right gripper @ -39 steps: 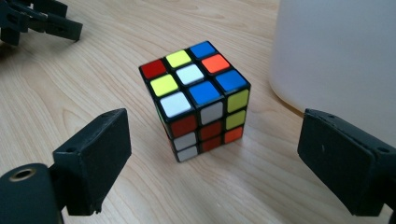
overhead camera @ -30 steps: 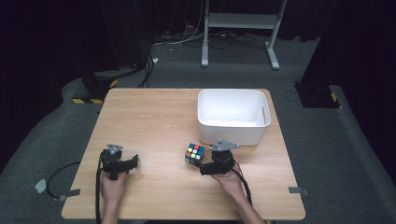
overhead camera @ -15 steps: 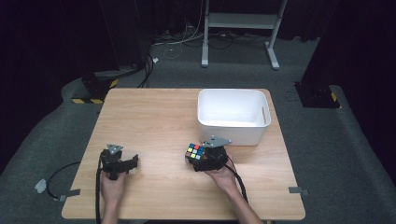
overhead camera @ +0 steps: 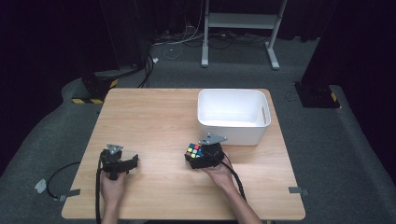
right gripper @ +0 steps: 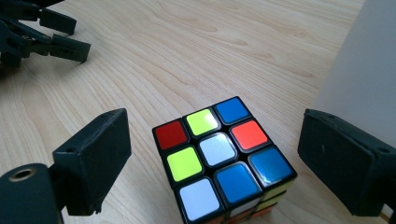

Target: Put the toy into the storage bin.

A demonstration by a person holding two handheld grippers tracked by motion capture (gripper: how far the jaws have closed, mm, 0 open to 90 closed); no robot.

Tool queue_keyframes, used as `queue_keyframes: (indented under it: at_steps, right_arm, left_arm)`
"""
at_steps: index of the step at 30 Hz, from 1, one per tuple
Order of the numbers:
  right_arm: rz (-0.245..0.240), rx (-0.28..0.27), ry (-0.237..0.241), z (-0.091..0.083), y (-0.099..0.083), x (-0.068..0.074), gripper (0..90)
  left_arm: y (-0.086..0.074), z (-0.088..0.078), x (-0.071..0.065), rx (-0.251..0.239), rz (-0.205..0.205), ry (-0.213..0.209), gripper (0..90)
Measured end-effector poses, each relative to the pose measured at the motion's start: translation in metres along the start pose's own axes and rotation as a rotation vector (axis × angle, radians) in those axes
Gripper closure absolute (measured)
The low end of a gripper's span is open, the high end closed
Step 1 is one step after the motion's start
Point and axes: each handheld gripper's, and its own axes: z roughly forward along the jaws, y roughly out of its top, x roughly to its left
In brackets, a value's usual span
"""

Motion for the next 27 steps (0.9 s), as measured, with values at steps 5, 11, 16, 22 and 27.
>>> queue_keyframes:
  at_steps: [5,11,16,22,27]
  right_arm:
    - [-0.005,0.009,-0.002,0.005,0.0,0.0,9.4]
    - [-0.012,0.019,-0.009,0.012,-0.002,0.0,9.4]
    - [-0.009,0.029,-0.012,0.017,-0.004,-0.001,9.6]
    - [-0.015,0.039,-0.009,0.024,-0.007,-0.001,10.5]
    - [-0.015,0.052,-0.007,0.029,-0.009,-0.002,12.8]
  left_arm:
    - [0.0,0.0,0.0,-0.002,0.0,-0.001,14.5]
    - [0.0,0.0,0.0,-0.002,0.0,-0.001,14.5]
    - [0.0,0.0,0.0,-0.002,-0.003,-0.001,14.5]
    - [0.0,0.0,0.0,-0.002,-0.002,-0.001,14.5]
    - [0.0,0.0,0.0,-0.002,-0.002,0.0,14.5]
